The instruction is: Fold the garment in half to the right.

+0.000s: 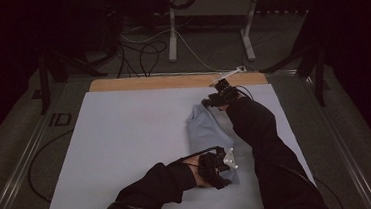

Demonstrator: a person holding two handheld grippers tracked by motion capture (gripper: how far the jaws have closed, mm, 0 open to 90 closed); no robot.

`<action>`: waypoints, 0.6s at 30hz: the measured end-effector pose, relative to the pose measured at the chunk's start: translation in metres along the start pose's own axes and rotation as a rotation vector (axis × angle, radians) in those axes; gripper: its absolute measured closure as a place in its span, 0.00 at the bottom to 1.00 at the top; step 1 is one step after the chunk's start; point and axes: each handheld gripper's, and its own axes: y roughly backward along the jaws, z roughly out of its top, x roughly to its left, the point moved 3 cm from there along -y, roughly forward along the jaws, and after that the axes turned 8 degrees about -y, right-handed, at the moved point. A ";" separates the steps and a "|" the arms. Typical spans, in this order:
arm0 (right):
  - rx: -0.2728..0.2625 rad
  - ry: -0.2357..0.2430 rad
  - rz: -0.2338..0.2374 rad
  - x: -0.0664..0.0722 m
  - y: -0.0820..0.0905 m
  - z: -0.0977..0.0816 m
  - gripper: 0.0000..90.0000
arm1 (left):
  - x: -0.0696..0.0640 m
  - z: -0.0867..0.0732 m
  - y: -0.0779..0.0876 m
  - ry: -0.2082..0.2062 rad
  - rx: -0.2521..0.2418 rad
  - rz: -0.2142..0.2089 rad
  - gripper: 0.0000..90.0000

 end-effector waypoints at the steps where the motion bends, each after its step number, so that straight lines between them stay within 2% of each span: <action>1: -0.004 -0.009 -0.012 -0.002 0.002 -0.001 0.43 | 0.000 0.001 0.002 0.001 -0.011 -0.009 0.45; 2: -0.008 -0.016 -0.018 -0.004 0.003 -0.002 0.36 | -0.001 0.001 0.004 -0.008 -0.029 -0.059 0.35; 3: -0.006 -0.023 -0.019 -0.006 0.005 -0.003 0.30 | -0.001 0.003 0.006 -0.006 -0.041 -0.067 0.24; 5: -0.012 -0.027 -0.006 -0.010 0.010 -0.005 0.19 | -0.002 0.004 0.009 0.001 -0.050 -0.074 0.14; 7: -0.021 -0.040 -0.010 -0.013 0.014 -0.006 0.15 | -0.004 0.006 0.010 -0.003 -0.047 -0.072 0.05; 9: -0.014 -0.043 -0.007 -0.015 0.017 -0.007 0.11 | -0.005 0.008 0.011 -0.004 -0.053 -0.070 0.01; 13: -0.037 -0.069 -0.001 -0.018 0.022 -0.007 0.11 | -0.008 0.010 0.015 -0.016 -0.058 -0.067 0.01; 18: -0.037 -0.064 -0.006 -0.014 0.026 -0.007 0.11 | -0.011 0.011 0.021 -0.021 -0.057 -0.058 0.01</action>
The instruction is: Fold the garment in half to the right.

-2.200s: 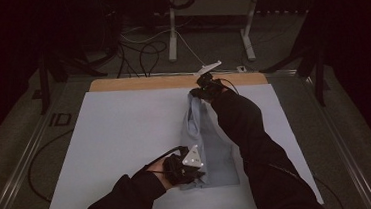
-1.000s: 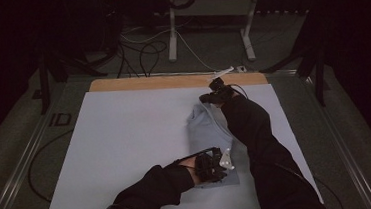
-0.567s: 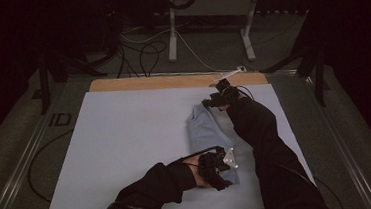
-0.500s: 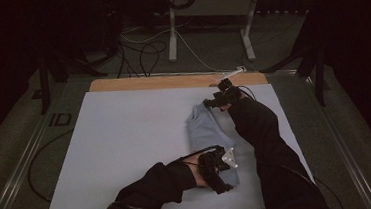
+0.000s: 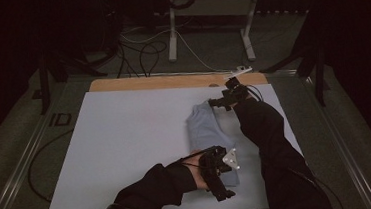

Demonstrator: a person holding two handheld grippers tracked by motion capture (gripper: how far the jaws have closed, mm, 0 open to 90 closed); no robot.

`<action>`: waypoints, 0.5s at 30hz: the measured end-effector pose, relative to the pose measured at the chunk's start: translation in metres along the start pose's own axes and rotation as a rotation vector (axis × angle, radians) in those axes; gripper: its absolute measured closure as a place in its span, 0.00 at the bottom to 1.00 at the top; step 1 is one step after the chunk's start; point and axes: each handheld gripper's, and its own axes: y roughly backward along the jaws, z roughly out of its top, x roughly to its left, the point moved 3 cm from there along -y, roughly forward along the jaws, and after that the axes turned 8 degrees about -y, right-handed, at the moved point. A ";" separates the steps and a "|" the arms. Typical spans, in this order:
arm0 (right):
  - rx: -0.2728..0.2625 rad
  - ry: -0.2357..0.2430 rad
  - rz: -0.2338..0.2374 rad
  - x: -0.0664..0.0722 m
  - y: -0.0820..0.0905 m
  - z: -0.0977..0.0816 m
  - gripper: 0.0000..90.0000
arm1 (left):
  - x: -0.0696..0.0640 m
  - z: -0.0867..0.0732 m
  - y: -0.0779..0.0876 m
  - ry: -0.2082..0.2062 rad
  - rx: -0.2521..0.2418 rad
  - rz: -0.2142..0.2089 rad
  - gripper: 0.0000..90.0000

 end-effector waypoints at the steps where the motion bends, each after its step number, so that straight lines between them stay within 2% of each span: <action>1: 0.001 0.012 -0.007 0.001 0.001 0.000 0.11 | -0.001 0.000 0.001 -0.001 -0.003 0.001 0.01; 10: -0.039 0.035 0.003 0.012 0.013 0.002 0.11 | -0.007 -0.006 0.018 -0.008 -0.020 0.019 0.01; 15: -0.058 0.051 0.002 0.020 0.021 0.001 0.11 | -0.009 -0.017 0.031 0.002 -0.029 0.037 0.01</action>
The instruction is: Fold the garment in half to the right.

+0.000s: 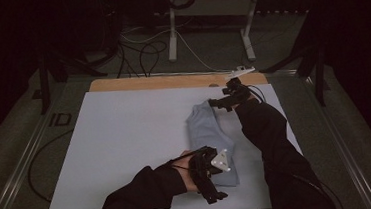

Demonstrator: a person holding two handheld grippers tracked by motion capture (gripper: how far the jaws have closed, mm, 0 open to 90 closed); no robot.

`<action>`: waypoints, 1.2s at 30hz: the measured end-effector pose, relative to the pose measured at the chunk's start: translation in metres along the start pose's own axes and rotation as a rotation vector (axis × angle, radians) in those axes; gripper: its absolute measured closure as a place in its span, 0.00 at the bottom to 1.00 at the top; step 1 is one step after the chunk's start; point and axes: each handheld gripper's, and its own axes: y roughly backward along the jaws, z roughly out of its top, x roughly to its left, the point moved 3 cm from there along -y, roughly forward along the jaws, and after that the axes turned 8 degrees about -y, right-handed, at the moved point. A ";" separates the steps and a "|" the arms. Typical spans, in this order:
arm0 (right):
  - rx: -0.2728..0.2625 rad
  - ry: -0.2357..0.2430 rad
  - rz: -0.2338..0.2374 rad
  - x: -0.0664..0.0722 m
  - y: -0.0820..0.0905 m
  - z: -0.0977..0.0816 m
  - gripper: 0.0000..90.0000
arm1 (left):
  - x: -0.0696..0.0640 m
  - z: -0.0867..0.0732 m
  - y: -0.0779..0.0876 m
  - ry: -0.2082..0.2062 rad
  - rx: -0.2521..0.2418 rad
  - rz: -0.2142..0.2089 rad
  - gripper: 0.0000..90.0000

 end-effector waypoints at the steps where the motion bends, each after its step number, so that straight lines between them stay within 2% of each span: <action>1: -0.002 0.003 0.003 0.002 0.001 0.000 0.11 | 0.000 -0.002 0.003 0.004 -0.009 0.002 0.01; 3: -0.008 0.010 -0.005 0.004 0.003 -0.001 0.11 | 0.000 -0.008 0.009 0.016 -0.018 0.009 0.01; 5: -0.018 -0.002 0.005 0.007 0.004 -0.002 0.11 | -0.001 -0.012 0.015 0.037 -0.032 0.011 0.01; 8: -0.018 -0.004 0.012 0.009 0.002 -0.005 0.11 | -0.002 -0.019 0.024 0.039 -0.040 0.031 0.01; 9: -0.012 0.002 0.001 0.009 0.000 -0.006 0.11 | -0.003 -0.021 0.027 0.050 -0.048 0.036 0.01; 11: -0.004 -0.002 -0.009 0.010 -0.004 -0.008 0.11 | -0.004 -0.027 0.032 0.057 -0.054 0.046 0.01; 16: 0.021 -0.038 0.006 0.007 -0.020 -0.015 0.11 | -0.007 -0.042 0.044 0.095 -0.068 0.077 0.01; 21: 0.059 -0.068 -0.026 -0.001 -0.041 -0.023 0.16 | -0.010 -0.057 0.051 0.124 -0.074 0.093 0.01; 23: 0.077 -0.074 -0.026 -0.004 -0.047 -0.026 0.31 | -0.011 -0.064 0.053 0.131 -0.077 0.098 0.01; 24: 0.086 -0.078 -0.027 -0.005 -0.050 -0.027 0.33 | -0.012 -0.068 0.054 0.136 -0.077 0.098 0.01; 27: 0.121 -0.077 -0.006 -0.004 -0.056 -0.031 0.53 | -0.015 -0.085 0.058 0.166 -0.078 0.112 0.01; 29: 0.137 -0.062 0.000 0.000 -0.057 -0.032 0.75 | -0.018 -0.098 0.060 0.191 -0.077 0.131 0.01; 31: 0.125 -0.034 -0.001 0.005 -0.056 -0.030 0.92 | -0.022 -0.112 0.061 0.215 -0.071 0.153 0.01; 33: 0.114 0.001 0.011 0.011 -0.055 -0.026 0.94 | -0.026 -0.125 0.062 0.247 -0.075 0.157 0.01; 34: 0.106 0.014 0.036 0.013 -0.055 -0.024 0.94 | -0.028 -0.131 0.064 0.256 -0.078 0.169 0.01; 36: 0.092 0.009 0.065 0.018 -0.054 -0.019 0.94 | -0.032 -0.142 0.068 0.265 -0.085 0.195 0.01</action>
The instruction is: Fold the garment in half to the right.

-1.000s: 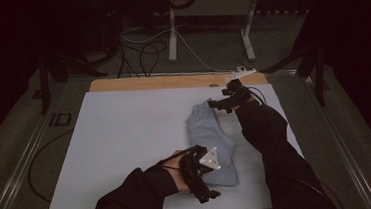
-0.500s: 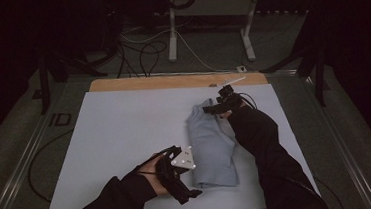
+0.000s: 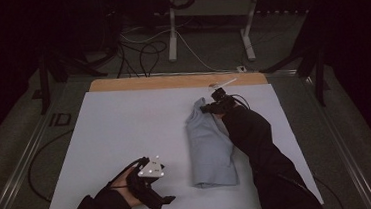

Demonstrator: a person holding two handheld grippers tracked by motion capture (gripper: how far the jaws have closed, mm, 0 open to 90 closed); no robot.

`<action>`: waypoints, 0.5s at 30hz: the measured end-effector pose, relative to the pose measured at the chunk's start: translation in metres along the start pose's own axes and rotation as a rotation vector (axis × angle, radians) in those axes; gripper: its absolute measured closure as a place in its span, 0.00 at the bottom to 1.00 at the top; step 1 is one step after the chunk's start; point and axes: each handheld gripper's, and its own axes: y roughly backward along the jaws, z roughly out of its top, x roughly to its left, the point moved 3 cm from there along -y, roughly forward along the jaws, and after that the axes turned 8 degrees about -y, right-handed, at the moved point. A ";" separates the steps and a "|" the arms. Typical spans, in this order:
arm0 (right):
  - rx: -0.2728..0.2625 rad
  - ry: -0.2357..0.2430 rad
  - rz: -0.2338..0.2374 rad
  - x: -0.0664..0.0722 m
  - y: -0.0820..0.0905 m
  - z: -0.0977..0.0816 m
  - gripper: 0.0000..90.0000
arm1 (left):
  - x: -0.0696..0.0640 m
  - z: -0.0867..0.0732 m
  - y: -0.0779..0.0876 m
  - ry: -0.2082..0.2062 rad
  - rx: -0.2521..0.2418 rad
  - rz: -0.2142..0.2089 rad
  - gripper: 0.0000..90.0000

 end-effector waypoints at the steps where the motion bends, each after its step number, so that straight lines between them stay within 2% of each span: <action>1: -0.004 0.007 0.011 0.001 0.000 0.002 0.94 | 0.000 -0.005 0.003 0.006 -0.015 0.018 0.01; 4: 0.003 0.001 0.012 0.001 -0.004 0.005 0.94 | 0.001 -0.018 0.009 0.013 -0.042 0.067 0.01; 7: 0.012 -0.027 0.012 -0.005 -0.009 0.004 0.94 | 0.003 -0.028 0.015 0.032 -0.068 0.088 0.01; 13: 0.049 -0.042 -0.018 -0.016 -0.018 0.000 0.94 | 0.008 -0.041 0.022 0.074 -0.088 0.121 0.01; 14: 0.052 -0.038 -0.030 -0.017 -0.018 -0.001 0.93 | 0.009 -0.043 0.023 0.080 -0.096 0.131 0.01; 15: 0.050 -0.041 -0.048 -0.018 -0.019 -0.001 0.84 | 0.009 -0.045 0.024 0.089 -0.100 0.133 0.01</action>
